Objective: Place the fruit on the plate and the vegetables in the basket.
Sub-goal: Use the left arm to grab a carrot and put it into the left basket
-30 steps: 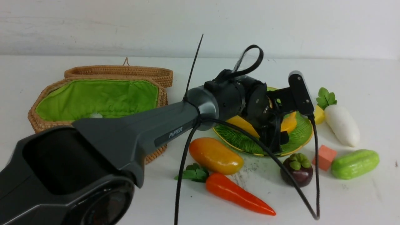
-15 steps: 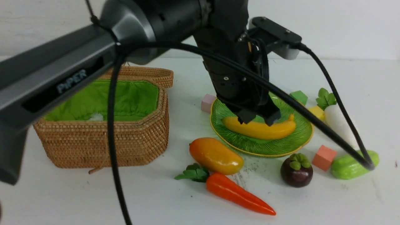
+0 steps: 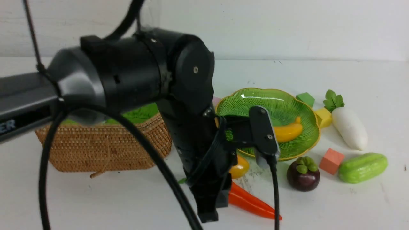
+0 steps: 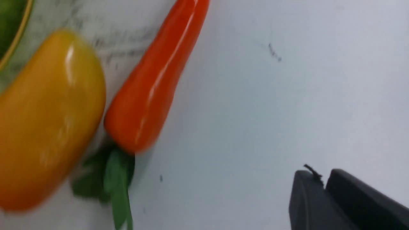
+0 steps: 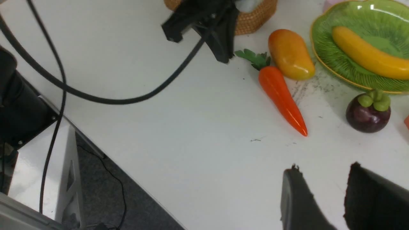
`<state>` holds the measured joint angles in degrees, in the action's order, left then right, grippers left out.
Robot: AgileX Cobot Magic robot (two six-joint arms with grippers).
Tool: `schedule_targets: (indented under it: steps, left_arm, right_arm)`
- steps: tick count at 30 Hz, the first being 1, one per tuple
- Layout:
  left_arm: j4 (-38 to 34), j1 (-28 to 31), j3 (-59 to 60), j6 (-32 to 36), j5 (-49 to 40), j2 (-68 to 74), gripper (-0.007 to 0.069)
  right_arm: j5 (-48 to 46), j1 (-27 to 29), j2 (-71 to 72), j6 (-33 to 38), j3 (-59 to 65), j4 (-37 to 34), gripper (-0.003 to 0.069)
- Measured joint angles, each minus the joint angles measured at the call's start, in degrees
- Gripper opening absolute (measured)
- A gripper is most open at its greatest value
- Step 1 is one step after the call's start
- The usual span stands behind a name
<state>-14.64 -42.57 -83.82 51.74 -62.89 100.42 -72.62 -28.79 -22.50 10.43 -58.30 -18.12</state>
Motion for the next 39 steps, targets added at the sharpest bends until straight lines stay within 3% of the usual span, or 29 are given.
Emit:
schedule_targets:
  steps: [3, 4, 5, 8, 10, 13, 19, 25, 29, 34, 39]
  left_arm:
    - [-3.4, 0.0, 0.3, 6.5, 5.6, 3.2, 0.0282]
    - [-3.6, 0.0, 0.3, 7.2, 6.8, 3.9, 0.0307]
    - [-4.4, 0.0, 0.3, 10.2, 10.0, 6.0, 0.0412]
    - [-4.9, 0.0, 0.3, 14.0, 14.2, 9.2, 0.0514]
    - [-4.9, -0.1, 0.3, 17.0, 16.2, 11.0, 0.0542]
    - [-4.8, -0.4, 0.4, 20.5, 18.9, 13.7, 0.0538]
    - [-1.5, -0.6, 0.4, 21.2, 23.2, 17.0, 0.0472]
    - [-0.7, -0.6, 0.4, 21.4, 21.0, 17.7, 0.0273]
    - [-0.7, -0.6, 0.3, 20.5, 17.3, 17.4, 0.0266]
    - [1.2, -1.6, 0.4, 13.2, 11.6, 13.6, 0.0266]
    - [9.5, -3.9, 0.4, -2.0, 9.6, 1.4, 0.0266]
  right_arm:
    - [0.0, 0.0, 0.0, 0.4, 0.0, -0.9, 0.0236]
    - [0.0, 0.0, 0.0, 0.4, 0.0, -1.1, 0.0236]
    - [0.0, 0.0, 0.0, 0.4, 0.0, -1.6, 0.0236]
    - [0.0, 0.0, 0.0, 0.3, 0.0, -2.2, 0.0236]
    - [0.0, 0.0, 0.0, 0.1, 0.0, -2.3, 0.0236]
    - [0.0, 0.0, 0.0, 0.1, 0.0, -2.9, 0.0236]
    - [0.0, 0.0, 0.0, 0.1, 0.0, -4.0, 0.0236]
    - [0.0, 0.0, 0.0, 0.1, 0.0, -4.7, 0.0236]
    - [0.0, 0.0, 0.0, 0.1, 0.0, -4.7, 0.0236]
    - [0.0, 0.0, 0.0, 0.1, 0.0, -4.7, 0.0236]
    - [0.0, 0.0, 0.0, 0.1, 0.0, -4.8, 0.0236]
